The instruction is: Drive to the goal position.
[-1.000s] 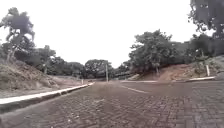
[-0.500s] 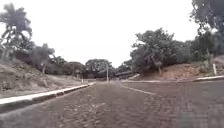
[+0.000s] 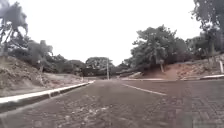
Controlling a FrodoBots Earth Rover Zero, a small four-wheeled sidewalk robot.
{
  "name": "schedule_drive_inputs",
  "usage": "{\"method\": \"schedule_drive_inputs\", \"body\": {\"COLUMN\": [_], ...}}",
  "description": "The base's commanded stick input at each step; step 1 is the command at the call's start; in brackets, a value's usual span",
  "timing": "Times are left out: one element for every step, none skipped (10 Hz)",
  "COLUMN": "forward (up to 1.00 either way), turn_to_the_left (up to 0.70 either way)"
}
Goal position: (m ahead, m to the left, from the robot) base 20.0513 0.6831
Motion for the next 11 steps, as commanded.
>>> {"method": "schedule_drive_inputs", "body": {"forward": [1.00, 1.00, 1.00, 1.00, 1.00, 1.00, 1.00, 1.00, 1.00, 1.00, 1.00], "turn_to_the_left": [0.00, 0.00, 0.00, 0.00, 0.00, -0.11, -0.24, -0.12, 0.00, 0.00, 0.00]}}
